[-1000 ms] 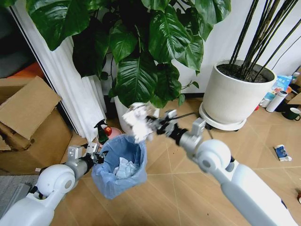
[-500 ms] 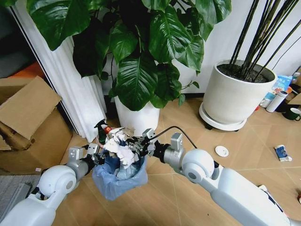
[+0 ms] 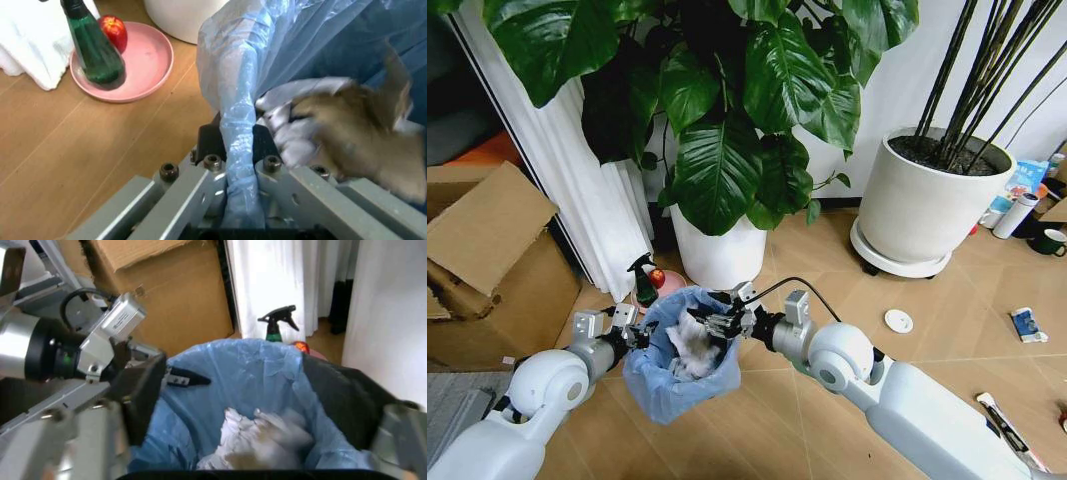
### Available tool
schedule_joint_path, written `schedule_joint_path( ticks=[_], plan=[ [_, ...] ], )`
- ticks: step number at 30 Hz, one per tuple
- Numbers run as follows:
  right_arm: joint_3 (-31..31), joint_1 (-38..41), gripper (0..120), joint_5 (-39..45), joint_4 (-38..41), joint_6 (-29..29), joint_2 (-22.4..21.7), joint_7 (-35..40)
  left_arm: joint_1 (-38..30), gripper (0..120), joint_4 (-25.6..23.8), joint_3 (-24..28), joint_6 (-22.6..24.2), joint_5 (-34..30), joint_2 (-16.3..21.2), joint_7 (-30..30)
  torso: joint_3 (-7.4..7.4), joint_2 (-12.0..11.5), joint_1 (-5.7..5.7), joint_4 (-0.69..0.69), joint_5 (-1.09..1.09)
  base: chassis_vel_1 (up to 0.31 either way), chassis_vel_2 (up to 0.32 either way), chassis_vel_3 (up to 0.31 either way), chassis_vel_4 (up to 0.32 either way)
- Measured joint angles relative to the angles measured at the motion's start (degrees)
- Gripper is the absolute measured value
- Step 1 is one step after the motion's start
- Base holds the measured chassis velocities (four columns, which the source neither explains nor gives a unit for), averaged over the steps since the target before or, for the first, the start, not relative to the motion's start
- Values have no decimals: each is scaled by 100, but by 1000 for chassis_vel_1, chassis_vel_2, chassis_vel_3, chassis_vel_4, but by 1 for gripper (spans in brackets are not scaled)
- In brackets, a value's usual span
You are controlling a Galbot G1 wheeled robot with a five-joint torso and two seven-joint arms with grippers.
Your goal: Pick up the trash bin and place the garbage on the floor into it.
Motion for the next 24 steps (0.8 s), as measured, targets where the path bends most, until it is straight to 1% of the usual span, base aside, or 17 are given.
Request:
schedule_joint_path(
  ticks=[1, 4, 5, 6, 8, 9, 10, 11, 14, 15, 20, 24],
  plan=[
    [0, 0, 77, 0, 0, 0, 0, 0, 0, 0, 0, 0, 0, 0, 0, 0, 0, 0, 0, 0, 0, 0, 0, 0, 0],
    [192, 4, 92, 5, -36, 96, 65, 219, 9, 0, 11, -24, -2, -2, 2, 0, 0, 0, 0, 0, 0, 0, 0, 0, 0],
    [268, -11, 95, 6, -51, 120, 83, 305, 11, 0, 18, -31, -4, -2, 0, 0, 0, 0, 0, 1, 0, 0, 0, 0, 0],
    [268, -11, 95, 6, -51, 120, 83, 305, 11, 0, 18, -31, -4, -2, 0, 0, 0, 0, 0, 1, 0, 0, 0, 0, 0],
    [578, -151, 100, -125, -166, 181, 106, 560, 19, 0, 21, -45, -12, -1, -5, -1, 0, 0, 0, 1, 0, 0, 0, 0, 0],
    [627, -182, 100, -175, -193, 208, 104, 587, 20, 0, 21, -45, -14, 0, -5, -1, 0, 0, 0, 1, 0, 0, 0, 0, 0],
    [831, -318, 100, -382, -300, 336, 65, 650, 27, 0, 18, -48, -20, 3, -6, -2, 0, 0, 0, 1, 1, 0, 0, 0, 0],
    [831, -318, 100, -382, -300, 336, 65, 650, 27, 0, 18, -48, -20, 3, -6, -2, 0, 0, 0, 1, 1, 0, 0, 0, 0],
    [1318, -617, 100, -570, -454, 441, -3, 664, 43, 0, 5, -56, -26, 8, -14, -1, 0, 0, 0, -1, 1, 0, 0, 0, 0],
    [1318, -617, 100, -570, -454, 441, -3, 664, 43, 0, 5, -56, -26, 8, -14, -1, 0, 0, 0, -1, 1, 0, 0, 0, 0],
    [1844, -915, 100, -699, -573, 540, -17, 615, 78, 0, -10, -75, -38, 18, -24, 3, 0, 0, 0, -1, 1, 0, 0, 0, 0],
    [2013, -1038, 100, -757, -616, 600, 6, 563, 106, 0, -27, -95, -45, 24, -30, 8, 0, 0, 0, 0, 1, 0, 0, 0, 0]
  ],
)
